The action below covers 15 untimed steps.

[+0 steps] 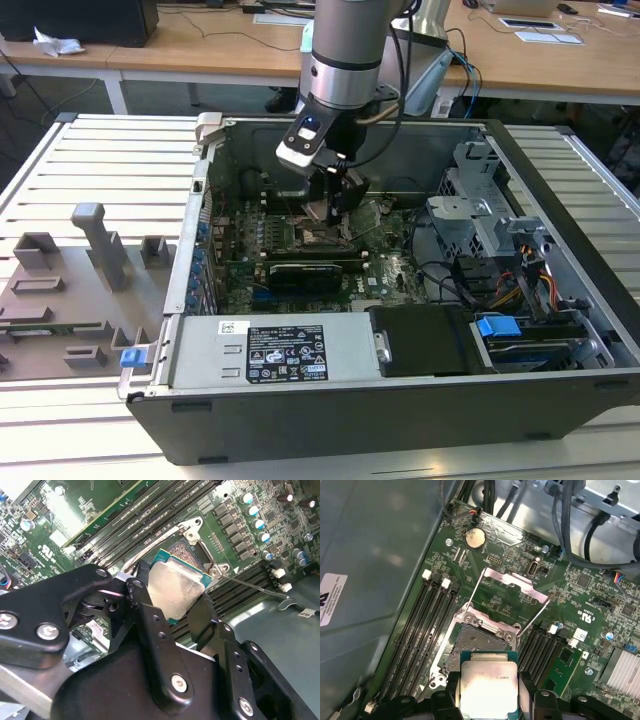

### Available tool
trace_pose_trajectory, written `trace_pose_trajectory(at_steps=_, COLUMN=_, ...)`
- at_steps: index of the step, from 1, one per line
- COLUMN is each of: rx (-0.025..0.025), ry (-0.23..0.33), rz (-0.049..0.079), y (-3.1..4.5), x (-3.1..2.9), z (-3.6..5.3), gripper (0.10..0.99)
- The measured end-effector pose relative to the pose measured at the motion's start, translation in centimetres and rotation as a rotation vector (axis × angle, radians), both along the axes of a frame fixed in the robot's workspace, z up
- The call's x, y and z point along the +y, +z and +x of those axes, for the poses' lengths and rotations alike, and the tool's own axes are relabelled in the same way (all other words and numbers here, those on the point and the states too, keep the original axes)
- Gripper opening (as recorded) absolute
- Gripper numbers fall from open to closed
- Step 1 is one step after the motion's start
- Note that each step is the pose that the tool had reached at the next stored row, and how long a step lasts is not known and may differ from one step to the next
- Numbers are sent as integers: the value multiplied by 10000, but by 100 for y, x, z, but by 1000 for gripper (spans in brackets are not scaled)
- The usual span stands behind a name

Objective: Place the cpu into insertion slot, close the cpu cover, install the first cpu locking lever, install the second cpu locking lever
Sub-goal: 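Place the cpu into insertion slot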

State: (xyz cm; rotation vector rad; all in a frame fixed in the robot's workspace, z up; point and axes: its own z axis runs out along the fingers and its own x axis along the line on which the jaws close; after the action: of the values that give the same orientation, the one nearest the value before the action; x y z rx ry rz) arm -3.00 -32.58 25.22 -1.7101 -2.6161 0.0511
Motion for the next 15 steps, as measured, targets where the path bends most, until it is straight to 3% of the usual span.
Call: trace_pose_trajectory(at_steps=15, rx=0, ry=-1323, rz=-23, y=0, x=0, z=0, gripper=545)
